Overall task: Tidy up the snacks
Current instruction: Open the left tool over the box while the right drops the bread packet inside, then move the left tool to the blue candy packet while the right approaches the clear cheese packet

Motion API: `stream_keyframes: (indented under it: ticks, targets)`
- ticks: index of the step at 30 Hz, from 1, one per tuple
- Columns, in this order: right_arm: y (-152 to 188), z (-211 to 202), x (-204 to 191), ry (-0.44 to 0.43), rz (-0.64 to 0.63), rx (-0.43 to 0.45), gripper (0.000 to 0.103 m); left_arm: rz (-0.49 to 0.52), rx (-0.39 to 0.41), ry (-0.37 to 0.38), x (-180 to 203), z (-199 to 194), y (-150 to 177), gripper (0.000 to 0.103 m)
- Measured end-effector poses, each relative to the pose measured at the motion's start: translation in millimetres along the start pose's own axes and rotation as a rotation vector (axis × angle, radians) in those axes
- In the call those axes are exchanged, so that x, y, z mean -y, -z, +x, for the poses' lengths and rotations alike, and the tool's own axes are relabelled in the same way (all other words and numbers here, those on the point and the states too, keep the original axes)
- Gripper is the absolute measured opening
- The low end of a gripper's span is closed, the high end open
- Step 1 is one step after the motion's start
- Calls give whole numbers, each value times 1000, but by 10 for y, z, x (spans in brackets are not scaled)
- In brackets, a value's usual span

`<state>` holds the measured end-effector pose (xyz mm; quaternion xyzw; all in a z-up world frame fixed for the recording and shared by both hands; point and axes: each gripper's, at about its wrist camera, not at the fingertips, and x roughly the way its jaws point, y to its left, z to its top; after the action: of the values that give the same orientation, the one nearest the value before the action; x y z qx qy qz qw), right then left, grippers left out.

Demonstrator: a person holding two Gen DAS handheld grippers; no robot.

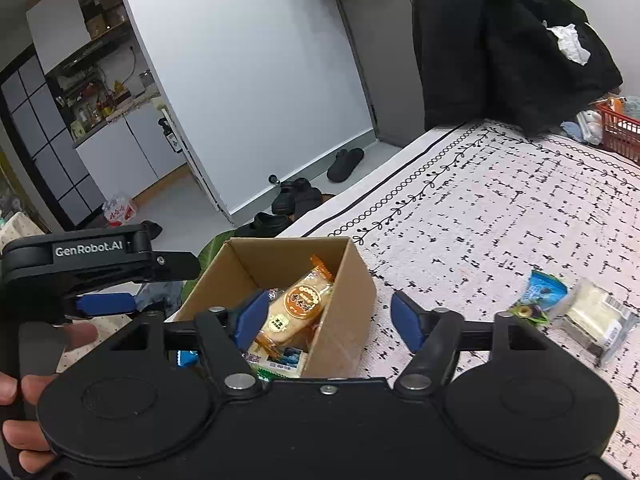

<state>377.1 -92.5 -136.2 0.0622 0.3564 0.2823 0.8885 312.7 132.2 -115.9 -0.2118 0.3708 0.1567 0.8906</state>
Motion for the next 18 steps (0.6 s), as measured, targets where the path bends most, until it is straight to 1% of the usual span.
stream_keyframes:
  ticks: [2,7,10,13,17,18]
  targets:
    - [-6,-47,27,0,-3,5,81,1,-3,-5,32,-49,10,93]
    - [-8,-133,108,-7,-2,2,88,6,2,-22,131,-170,60,95]
    - [-5,-176,159,-7,8,-6,91,-2,-5,-31,164,-231,138,98]
    - [4,-233,219,-8,19,-8,97,-13,-18,-37,170,-282,214,103]
    - [13,-313,333,-4,51,2,103,-36,-18,-55,167,-367,281,103]
    - [13,-331,367,-5,61,4,103,-39,-19,-56,169,-387,289,103]
